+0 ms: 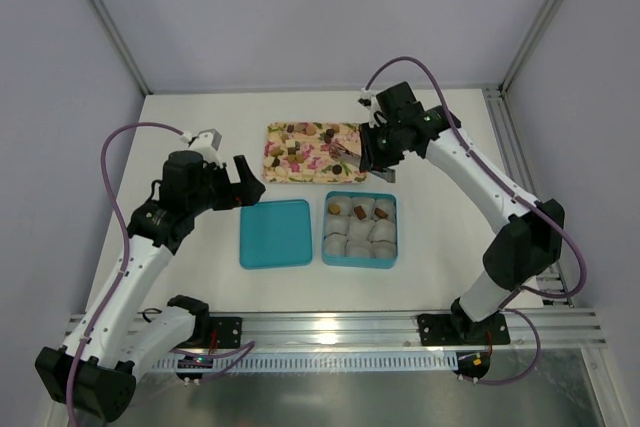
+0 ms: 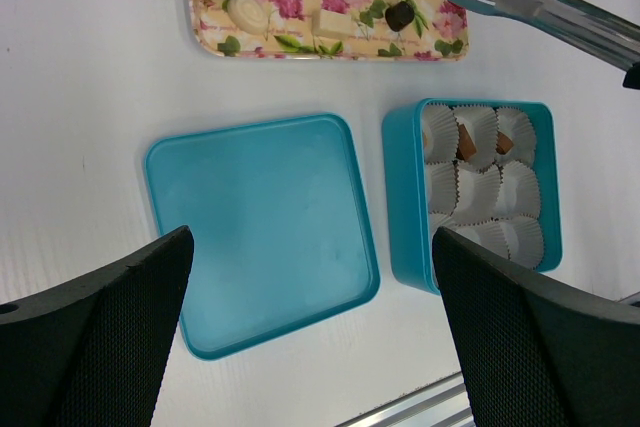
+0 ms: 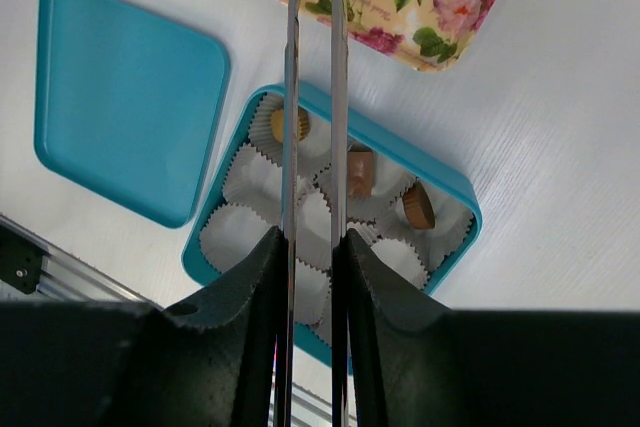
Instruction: Pack the chocolate
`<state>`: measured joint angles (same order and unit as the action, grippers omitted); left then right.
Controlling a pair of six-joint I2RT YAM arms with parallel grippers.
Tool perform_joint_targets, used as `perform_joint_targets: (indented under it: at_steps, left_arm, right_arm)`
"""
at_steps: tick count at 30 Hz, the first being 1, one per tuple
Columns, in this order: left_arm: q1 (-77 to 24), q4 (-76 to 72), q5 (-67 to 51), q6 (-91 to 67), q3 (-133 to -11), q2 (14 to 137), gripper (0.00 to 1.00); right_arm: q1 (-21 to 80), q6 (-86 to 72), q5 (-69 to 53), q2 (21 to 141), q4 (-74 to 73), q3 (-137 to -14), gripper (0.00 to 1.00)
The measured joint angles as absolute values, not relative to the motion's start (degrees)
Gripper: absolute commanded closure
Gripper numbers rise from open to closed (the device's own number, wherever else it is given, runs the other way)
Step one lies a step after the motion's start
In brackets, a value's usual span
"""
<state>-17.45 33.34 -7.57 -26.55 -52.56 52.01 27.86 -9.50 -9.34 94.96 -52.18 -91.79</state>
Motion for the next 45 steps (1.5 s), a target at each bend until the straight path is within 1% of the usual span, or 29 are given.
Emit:
perform_joint_targets:
  at_steps: [11, 21, 32, 45]
  left_arm:
    - [-17.5, 33.3, -7.6, -26.6, -52.6, 52.0, 0.00]
    - [-17.5, 33.3, -7.6, -26.6, -52.6, 52.0, 0.00]
    - [-17.5, 33.3, -7.6, -26.6, -52.6, 52.0, 0.00]
    - [-17.5, 33.3, -7.7, -26.6, -52.6, 52.0, 0.00]
  right_arm:
    - [27.8, -11.1, -10.7, 83.4, -52.9, -79.7, 0.71]
    - [27.9, -12.4, -13.0, 72.9, -54.4, -71.9, 0.71]
    - [32.2, -15.9, -14.5, 69.6, -53.7, -63.9, 0.71]
    - [35.7, -18.6, -14.8, 69.0, -50.8, -61.1, 0.70]
